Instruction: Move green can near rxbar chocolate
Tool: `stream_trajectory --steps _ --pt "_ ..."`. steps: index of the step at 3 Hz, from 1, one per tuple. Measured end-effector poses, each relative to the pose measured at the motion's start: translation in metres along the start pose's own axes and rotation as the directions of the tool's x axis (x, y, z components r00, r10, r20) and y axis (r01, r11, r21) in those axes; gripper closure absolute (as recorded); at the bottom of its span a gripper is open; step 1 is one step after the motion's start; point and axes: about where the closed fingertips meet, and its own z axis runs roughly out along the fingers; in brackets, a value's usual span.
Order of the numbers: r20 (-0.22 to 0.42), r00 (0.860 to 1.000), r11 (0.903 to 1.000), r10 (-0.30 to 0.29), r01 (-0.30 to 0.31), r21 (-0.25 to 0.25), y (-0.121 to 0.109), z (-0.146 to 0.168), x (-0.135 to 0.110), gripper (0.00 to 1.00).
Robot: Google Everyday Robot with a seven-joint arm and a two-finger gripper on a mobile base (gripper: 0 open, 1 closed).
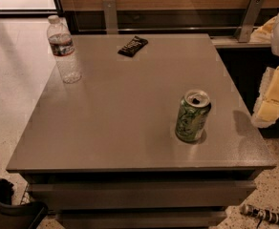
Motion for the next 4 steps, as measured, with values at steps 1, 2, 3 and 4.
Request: stream_trajectory --steps 1,2,3,4 --pt "0.000 1.000 1.0000 0.000 0.000 0.000 0.000 0.000 0.000 0.00" --pt "0.051 0.999 1.0000 0.003 -0.003 -0.008 0.002 0.003 0.000 0.00" --pt "0.213 0.977 0.9998 0.008 -0.004 -0.018 0.008 0.026 0.012 0.00" --pt "0.390 0.921 0.9998 0.010 -0.003 -0.017 0.018 0.059 0.022 0.00"
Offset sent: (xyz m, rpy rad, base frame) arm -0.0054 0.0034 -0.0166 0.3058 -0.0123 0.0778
